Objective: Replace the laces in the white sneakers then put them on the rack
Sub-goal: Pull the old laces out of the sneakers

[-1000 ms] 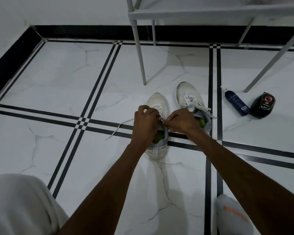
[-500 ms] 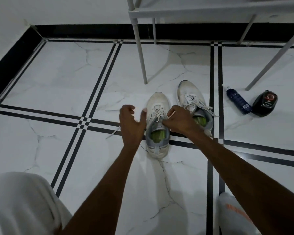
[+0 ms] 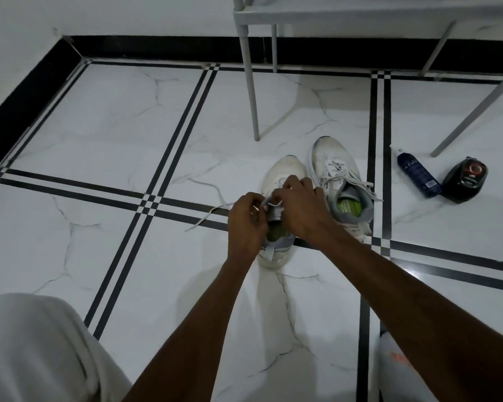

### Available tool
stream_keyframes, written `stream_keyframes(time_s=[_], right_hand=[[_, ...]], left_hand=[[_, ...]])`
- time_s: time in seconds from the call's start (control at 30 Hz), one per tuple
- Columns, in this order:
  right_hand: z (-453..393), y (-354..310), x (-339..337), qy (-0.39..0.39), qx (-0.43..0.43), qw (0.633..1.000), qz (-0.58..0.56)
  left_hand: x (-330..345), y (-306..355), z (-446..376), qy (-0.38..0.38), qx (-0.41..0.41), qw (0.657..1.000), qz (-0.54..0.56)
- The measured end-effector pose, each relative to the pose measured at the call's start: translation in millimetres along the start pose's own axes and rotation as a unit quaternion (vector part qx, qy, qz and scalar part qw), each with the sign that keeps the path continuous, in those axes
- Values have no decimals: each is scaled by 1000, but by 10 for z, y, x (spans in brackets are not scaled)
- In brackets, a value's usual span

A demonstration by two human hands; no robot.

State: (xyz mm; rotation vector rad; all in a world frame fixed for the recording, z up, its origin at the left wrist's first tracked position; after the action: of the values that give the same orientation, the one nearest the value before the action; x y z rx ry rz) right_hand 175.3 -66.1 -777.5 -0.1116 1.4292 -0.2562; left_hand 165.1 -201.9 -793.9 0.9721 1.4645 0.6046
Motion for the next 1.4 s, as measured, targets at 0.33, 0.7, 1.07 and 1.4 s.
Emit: stream_keyframes(time_s=[0.33,0.7,1.07,1.4], right_hand=[[-58,636,-49,123,211,918,-313],[-104,-84,129,39,-54,997,-38],[-135,858,-378,194,172,935,-242],[-49,42,-14,104,-40,986,-126]], left_hand=[[-86,-65,-28,33,-45,998,32],[-56,-95,-59,29,-89,995,20],[-32,-80,-40,45,-84,995,38],[-11,-86,-62,35,-103,994,3]])
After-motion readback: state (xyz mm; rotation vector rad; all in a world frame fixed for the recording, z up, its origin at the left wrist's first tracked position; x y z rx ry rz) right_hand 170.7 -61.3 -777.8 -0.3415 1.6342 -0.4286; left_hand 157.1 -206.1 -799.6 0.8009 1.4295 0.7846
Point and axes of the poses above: each hand's wrist, its own z-axis away from the middle knuckle, its own x-axis out of the palm, y = z × x, the point moved 6 cm from there along -z, towards the middle knuckle, and after that the axes turned 3 degrees about z, right-handed, at the moved point
